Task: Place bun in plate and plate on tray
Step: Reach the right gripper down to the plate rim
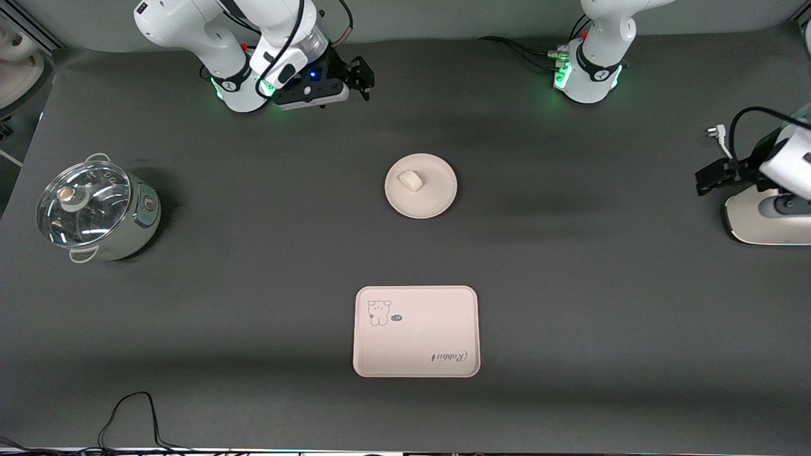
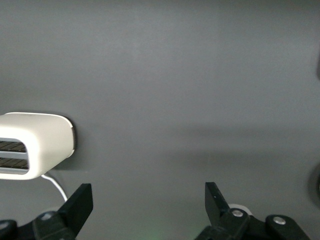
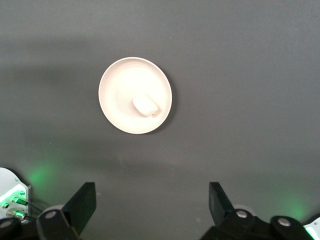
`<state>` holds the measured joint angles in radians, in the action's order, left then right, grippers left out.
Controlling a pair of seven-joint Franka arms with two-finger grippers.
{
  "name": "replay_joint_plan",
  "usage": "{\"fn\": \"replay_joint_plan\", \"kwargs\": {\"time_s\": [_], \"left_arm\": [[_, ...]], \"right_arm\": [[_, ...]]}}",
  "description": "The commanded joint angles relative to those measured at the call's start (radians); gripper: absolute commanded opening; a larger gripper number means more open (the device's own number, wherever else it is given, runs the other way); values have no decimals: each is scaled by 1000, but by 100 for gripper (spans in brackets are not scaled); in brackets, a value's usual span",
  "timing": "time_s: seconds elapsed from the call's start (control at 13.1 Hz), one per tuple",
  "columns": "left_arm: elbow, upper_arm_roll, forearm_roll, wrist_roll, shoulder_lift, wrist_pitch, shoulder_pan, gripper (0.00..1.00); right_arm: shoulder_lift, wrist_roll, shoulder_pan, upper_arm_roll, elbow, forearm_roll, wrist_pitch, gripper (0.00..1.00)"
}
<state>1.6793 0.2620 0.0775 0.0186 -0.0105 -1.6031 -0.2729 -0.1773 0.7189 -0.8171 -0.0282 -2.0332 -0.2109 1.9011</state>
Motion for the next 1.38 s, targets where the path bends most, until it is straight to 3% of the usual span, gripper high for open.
{"fn": "replay_joint_plan", "kwargs": {"time_s": [0.0,0.31,0.77,1.3], "left_arm": [[19,-18,-8,-40,-29,8,-6,100],[22,-18,-7,-45,-29,5,-6,100],[22,-18,-8,-42,-31,9,-6,100],[26,-17,-10,-42,-20,-4,-5,100]], "right_arm": [[-13,8,-17,-10,-90,-24,106,100],[62,8,-19,23,-203,-24,309,100],[217,7,-56,27,-332,-16,660,100],[433,8,-99,27,-392,-25,1018,100]]}}
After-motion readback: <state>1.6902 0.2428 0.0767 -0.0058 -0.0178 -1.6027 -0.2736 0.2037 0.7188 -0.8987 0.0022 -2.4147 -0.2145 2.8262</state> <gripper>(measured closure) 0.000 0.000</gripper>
